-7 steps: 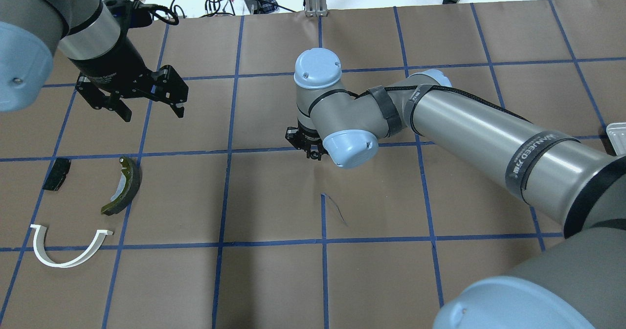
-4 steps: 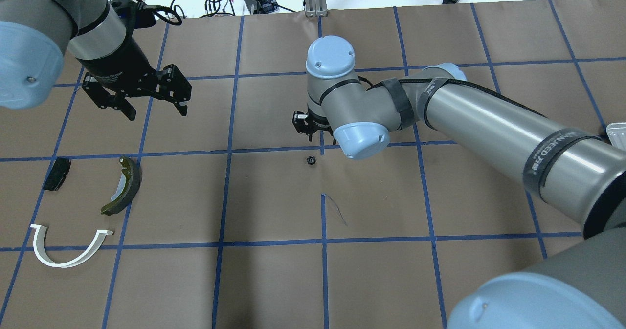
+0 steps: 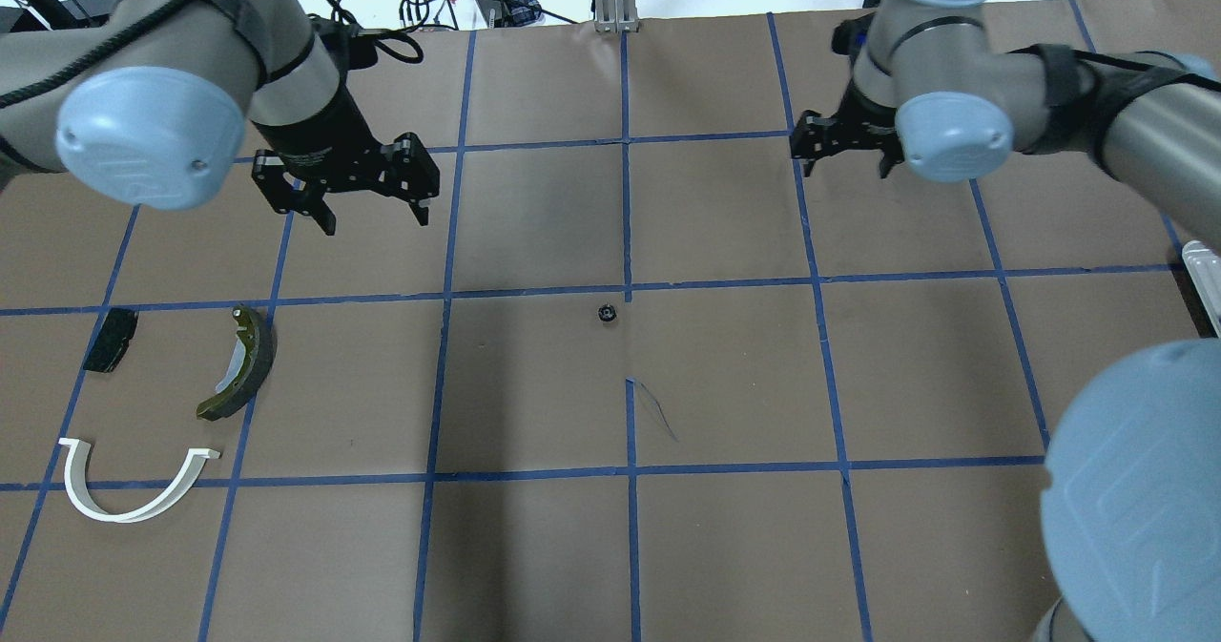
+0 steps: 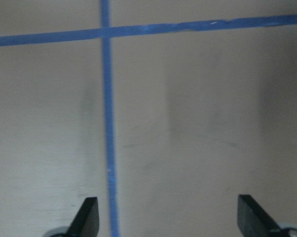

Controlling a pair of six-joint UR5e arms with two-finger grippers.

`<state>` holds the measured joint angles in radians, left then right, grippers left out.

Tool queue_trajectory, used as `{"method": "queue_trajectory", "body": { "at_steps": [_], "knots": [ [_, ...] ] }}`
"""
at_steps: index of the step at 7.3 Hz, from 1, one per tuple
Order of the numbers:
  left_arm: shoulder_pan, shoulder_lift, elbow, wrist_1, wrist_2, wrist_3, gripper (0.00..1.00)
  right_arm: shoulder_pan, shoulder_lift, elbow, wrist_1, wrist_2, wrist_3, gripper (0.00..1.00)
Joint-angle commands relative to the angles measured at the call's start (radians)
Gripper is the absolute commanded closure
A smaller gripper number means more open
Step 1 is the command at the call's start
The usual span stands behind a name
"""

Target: Place bearing gear from tray to pile

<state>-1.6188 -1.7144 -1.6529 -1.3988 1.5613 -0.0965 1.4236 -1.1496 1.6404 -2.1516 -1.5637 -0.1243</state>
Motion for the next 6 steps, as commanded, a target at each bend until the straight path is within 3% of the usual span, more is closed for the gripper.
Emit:
{"method": "queue_trajectory", "body": {
  "at_steps": [1, 2, 4, 6],
  "knots": [
    [-0.128, -0.092, -0.001, 0.098, 0.0, -0.058, 0.0, -0.203, -0.045, 0.004, 0.003, -0.038, -0.335, 0.0],
    [-0.174, -0.146, -0.002, 0.185, -0.001, -0.064, 0.0, -0.303, -0.047, 0.015, 0.004, -0.048, -0.479, 0.0],
    [-0.246, -0.223, -0.001, 0.239, -0.004, -0.112, 0.0, -0.512, -0.047, 0.048, 0.006, -0.036, -0.732, 0.0],
    [-0.279, -0.283, -0.005, 0.293, -0.004, -0.111, 0.02, -0.625, -0.042, 0.134, -0.017, -0.036, -0.948, 0.0]
  ]
}}
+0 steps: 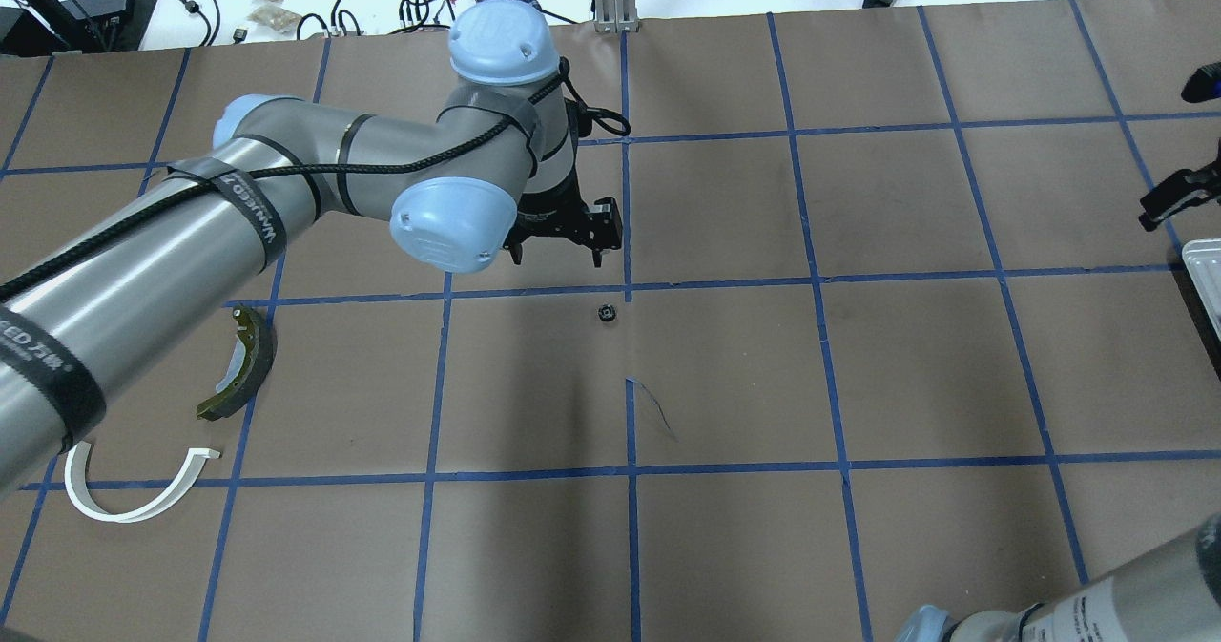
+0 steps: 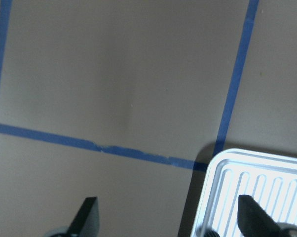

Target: Place bearing gear from tray to pile

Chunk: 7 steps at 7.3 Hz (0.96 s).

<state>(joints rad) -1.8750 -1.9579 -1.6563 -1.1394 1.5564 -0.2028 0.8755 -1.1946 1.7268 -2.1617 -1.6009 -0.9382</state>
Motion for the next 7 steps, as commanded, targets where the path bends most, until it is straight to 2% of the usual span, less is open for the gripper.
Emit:
{"method": "queue_trajectory", "body": {
  "at_steps": [1, 2, 3, 4, 5, 6, 7],
  "knots": [
    [-0.036, -0.07, -0.003, 0.077, -0.001, -0.006, 0.02, -0.128, 0.007, 0.086, -0.01, -0.002, -0.224, 0.0],
    [-0.044, -0.1, -0.004, 0.114, -0.018, -0.006, 0.02, -0.15, 0.009, 0.097, -0.023, -0.01, -0.302, 0.0],
    [-0.046, -0.128, -0.004, 0.118, -0.018, -0.003, 0.1, -0.153, 0.01, 0.096, -0.044, -0.013, -0.376, 0.0],
    [-0.049, -0.14, -0.004, 0.118, -0.018, -0.001, 0.12, -0.165, 0.026, 0.094, -0.059, -0.008, -0.481, 0.0],
    [-0.049, -0.15, -0.004, 0.118, -0.019, 0.002, 0.16, -0.177, 0.058, 0.094, -0.091, 0.004, -0.593, 0.0],
    [-0.049, -0.156, -0.01, 0.118, -0.021, 0.0, 0.19, -0.182, 0.088, 0.093, -0.174, 0.004, -0.653, 0.0],
    [-0.052, -0.157, -0.023, 0.118, -0.021, -0.001, 0.22, -0.187, 0.104, 0.089, -0.19, 0.006, -0.759, 0.0]
  ]
}}
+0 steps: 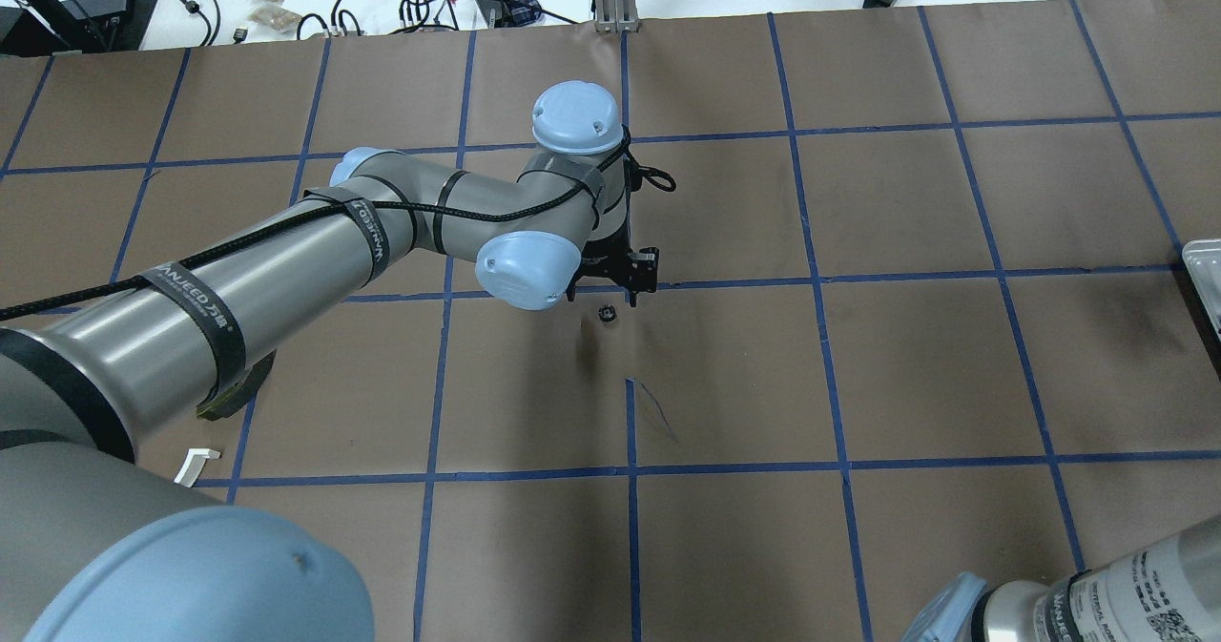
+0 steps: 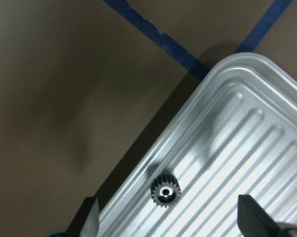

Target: Place bearing gear from tray to pile

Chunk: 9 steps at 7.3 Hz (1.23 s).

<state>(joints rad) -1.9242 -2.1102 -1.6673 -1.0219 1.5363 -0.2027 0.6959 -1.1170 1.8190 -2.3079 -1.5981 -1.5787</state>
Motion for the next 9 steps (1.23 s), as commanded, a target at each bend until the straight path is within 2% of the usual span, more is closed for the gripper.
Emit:
{"method": "queue_trajectory", "body": {
  "at_steps": [1, 3, 4, 5, 9],
  "knots": [
    [-0.004, -0.005, -0.022, 0.0, -0.001, -0.001, 0.28, -0.01, 0.023, -0.01, -0.044, 0.001, -0.16, 0.0],
    [-0.004, -0.007, -0.022, 0.002, -0.001, -0.001, 0.34, -0.01, 0.029, -0.012, -0.044, 0.003, -0.214, 0.04],
    [-0.004, -0.007, -0.02, 0.0, -0.001, 0.002, 0.47, -0.012, 0.029, -0.009, -0.042, 0.001, -0.246, 0.05],
    [-0.004, -0.007, -0.02, 0.002, -0.001, 0.002, 0.52, -0.012, 0.029, -0.006, -0.042, 0.0, -0.262, 0.09],
    [-0.004, -0.008, -0.019, 0.002, -0.001, 0.002, 0.54, -0.01, 0.048, -0.003, -0.039, 0.001, -0.251, 0.19]
  ]
}}
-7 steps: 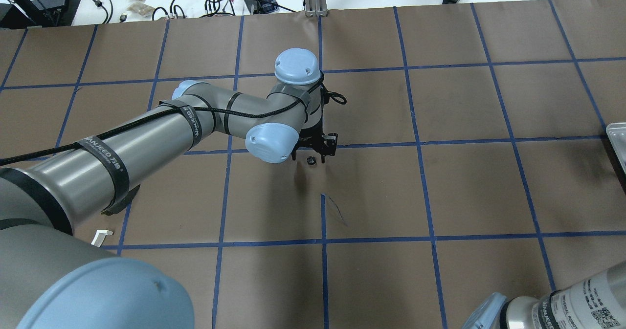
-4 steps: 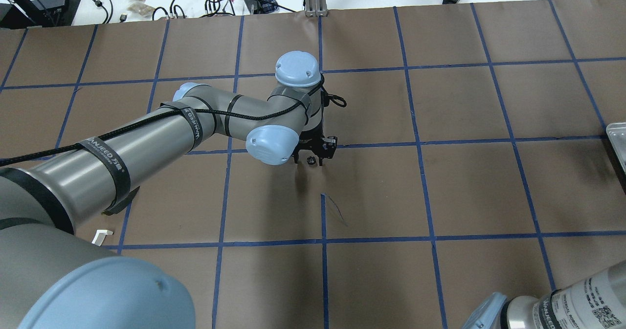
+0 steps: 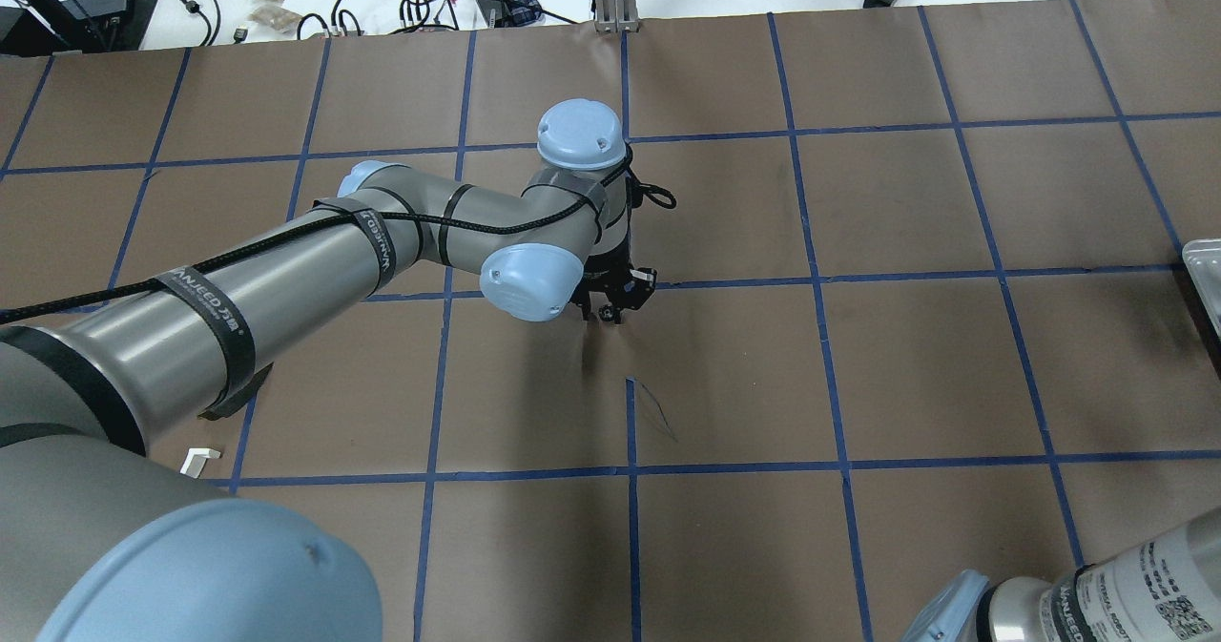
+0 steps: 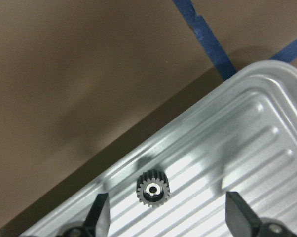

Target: Place bearing gear from tray to pile

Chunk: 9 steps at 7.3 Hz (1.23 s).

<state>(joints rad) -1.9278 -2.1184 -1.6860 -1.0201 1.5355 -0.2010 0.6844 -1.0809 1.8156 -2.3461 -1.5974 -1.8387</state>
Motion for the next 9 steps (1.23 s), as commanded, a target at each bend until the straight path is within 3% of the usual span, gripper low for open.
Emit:
{"method": "queue_trajectory", "body": {
  "at_steps": [1, 2, 4, 7, 9],
  "knots": [
    [0.001, 0.0, -0.001, 0.0, -0.002, 0.0, 0.54, 0.001, 0.012, -0.007, -0.002, -0.001, 0.013, 0.27],
    [0.0, 0.0, -0.001, 0.0, -0.002, 0.0, 0.54, 0.001, 0.012, -0.009, -0.002, -0.002, 0.019, 0.33],
    [0.001, 0.0, -0.003, -0.001, -0.021, 0.0, 1.0, 0.001, 0.004, -0.006, 0.005, -0.001, 0.024, 0.37],
    [0.006, 0.006, 0.012, -0.009, -0.011, 0.001, 1.0, 0.004, 0.004, -0.003, 0.011, 0.001, 0.087, 0.41],
    [0.059, 0.058, 0.096, -0.152, -0.006, 0.02, 1.0, 0.006, 0.004, -0.002, 0.011, 0.002, 0.087, 0.41]
  ]
}}
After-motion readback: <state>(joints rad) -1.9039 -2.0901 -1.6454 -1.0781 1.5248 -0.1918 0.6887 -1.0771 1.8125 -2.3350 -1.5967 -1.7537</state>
